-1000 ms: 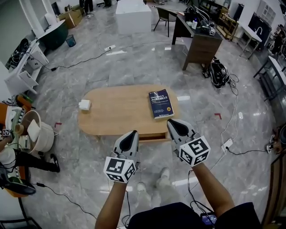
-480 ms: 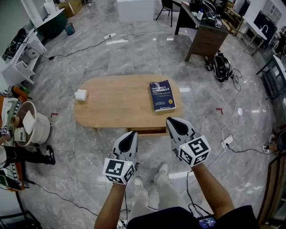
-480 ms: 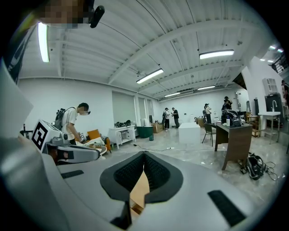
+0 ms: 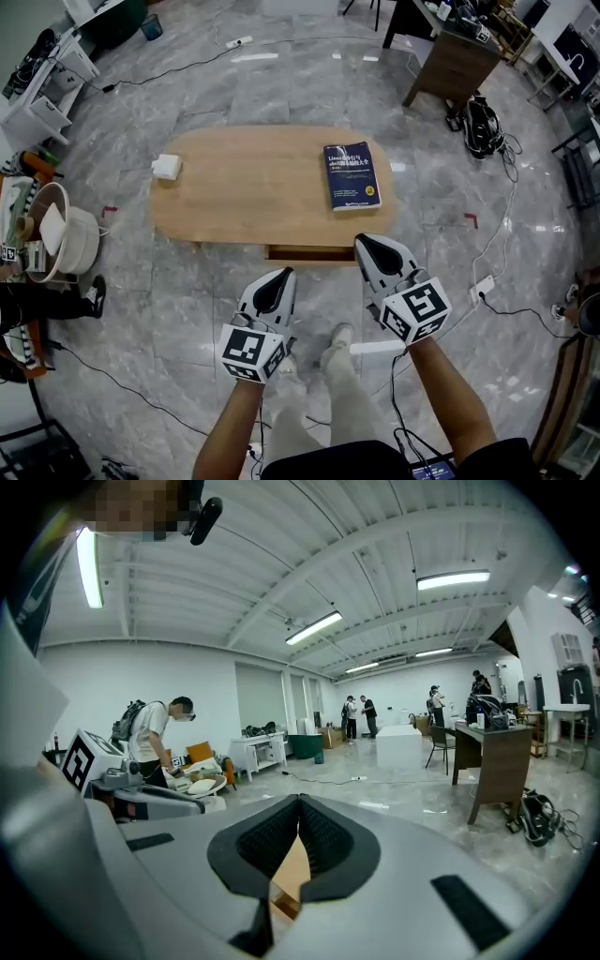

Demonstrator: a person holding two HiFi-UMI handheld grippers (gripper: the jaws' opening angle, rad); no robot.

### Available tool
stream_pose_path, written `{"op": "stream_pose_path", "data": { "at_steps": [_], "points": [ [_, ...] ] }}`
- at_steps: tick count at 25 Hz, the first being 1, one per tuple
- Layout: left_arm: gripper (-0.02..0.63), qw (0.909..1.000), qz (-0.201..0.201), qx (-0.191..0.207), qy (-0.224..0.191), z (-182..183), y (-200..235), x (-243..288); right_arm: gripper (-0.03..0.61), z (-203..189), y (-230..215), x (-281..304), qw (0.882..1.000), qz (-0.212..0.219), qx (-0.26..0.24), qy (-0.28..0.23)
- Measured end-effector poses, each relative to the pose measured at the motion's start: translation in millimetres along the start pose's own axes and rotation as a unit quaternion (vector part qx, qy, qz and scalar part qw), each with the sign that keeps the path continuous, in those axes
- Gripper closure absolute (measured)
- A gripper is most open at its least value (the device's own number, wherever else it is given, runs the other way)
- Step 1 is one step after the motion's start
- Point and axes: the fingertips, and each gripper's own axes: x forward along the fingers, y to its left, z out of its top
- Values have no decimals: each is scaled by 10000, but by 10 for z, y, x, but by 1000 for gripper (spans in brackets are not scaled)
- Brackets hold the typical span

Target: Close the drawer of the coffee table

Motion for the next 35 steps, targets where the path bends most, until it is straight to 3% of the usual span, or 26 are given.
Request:
{"op": "stream_pose_path", "data": {
  "at_steps": [25, 35],
  "points": [
    [614, 9971, 445, -462, 420, -1135, 288, 209, 560, -1013, -133, 403, 9982, 348, 161, 460],
    [614, 9965, 508, -433, 504, -1365, 422, 220, 560, -1300, -85, 610, 9976, 445, 230, 481]
  ]
}}
